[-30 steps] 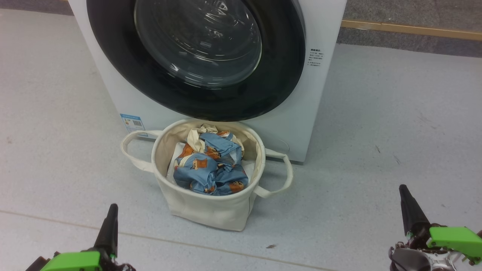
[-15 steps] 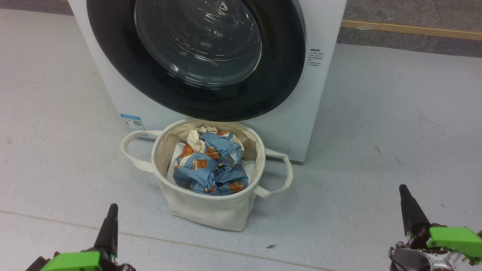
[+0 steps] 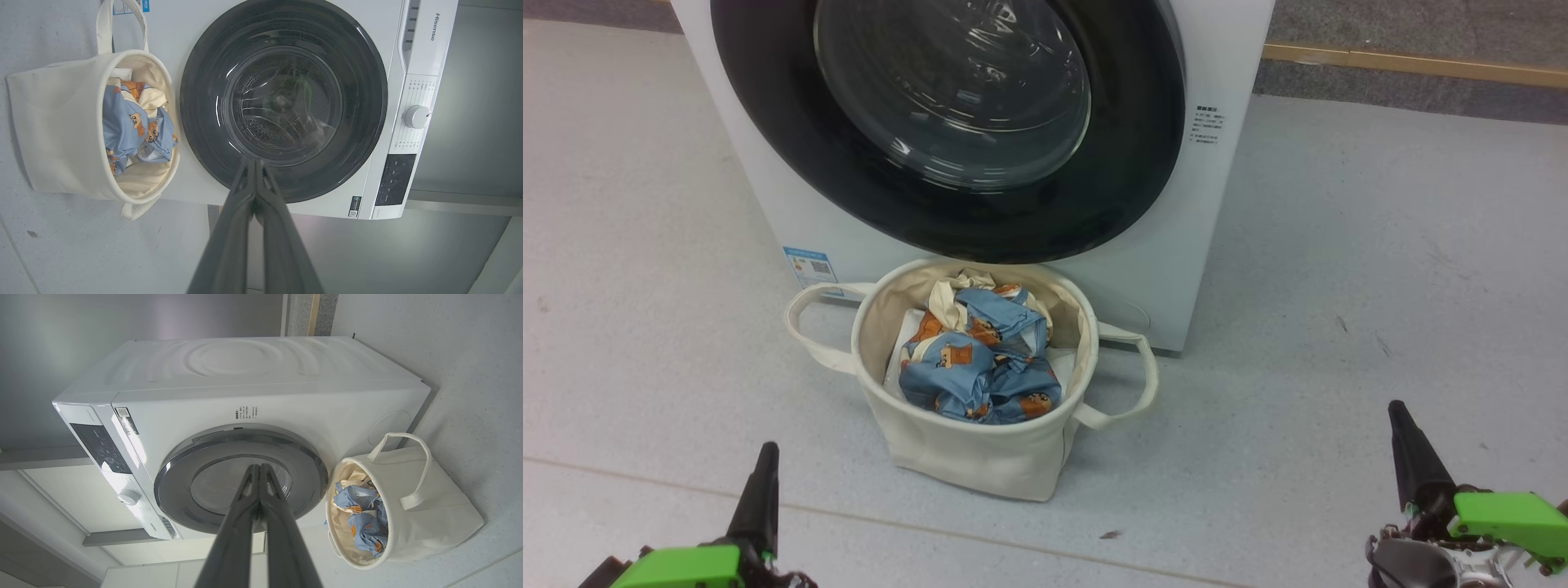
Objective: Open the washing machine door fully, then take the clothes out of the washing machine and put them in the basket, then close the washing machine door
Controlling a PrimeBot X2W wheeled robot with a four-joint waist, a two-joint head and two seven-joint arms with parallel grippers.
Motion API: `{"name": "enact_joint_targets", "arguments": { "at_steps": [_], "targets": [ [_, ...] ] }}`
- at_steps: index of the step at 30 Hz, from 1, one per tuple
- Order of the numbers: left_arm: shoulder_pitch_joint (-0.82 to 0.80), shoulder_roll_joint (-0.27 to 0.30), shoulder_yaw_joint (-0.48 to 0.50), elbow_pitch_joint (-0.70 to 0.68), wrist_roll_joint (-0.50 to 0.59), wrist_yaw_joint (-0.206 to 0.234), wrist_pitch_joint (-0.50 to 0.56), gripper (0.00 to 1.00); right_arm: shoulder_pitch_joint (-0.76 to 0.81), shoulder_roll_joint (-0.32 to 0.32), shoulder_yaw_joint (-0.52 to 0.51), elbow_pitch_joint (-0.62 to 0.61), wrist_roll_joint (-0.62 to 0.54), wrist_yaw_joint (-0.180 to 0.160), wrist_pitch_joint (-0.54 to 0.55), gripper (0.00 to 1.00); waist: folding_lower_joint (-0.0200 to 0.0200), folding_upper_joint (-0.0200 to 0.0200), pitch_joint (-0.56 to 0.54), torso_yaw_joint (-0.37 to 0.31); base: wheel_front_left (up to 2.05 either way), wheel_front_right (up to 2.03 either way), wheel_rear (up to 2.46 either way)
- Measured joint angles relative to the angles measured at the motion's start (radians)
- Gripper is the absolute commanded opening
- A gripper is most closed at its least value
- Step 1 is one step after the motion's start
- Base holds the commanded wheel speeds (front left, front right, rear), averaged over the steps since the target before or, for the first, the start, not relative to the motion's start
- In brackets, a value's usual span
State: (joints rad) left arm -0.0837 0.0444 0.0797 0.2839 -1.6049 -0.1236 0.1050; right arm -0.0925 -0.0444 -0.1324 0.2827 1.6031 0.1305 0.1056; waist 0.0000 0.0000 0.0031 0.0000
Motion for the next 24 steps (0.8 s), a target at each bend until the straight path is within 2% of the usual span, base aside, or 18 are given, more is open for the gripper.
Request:
{"name": "enact_joint_targets", "arguments": {
  "at_steps": [24],
  "targets": [
    [0.0, 0.0, 0.0, 0.0, 0.0, 0.0, 0.0, 0.0, 0.0, 0.0, 0.0, 0.0, 0.0, 0.0, 0.0, 0.0, 0.0, 0.0, 0.0, 0.0, 0.0, 0.0, 0.0]
  ]
}}
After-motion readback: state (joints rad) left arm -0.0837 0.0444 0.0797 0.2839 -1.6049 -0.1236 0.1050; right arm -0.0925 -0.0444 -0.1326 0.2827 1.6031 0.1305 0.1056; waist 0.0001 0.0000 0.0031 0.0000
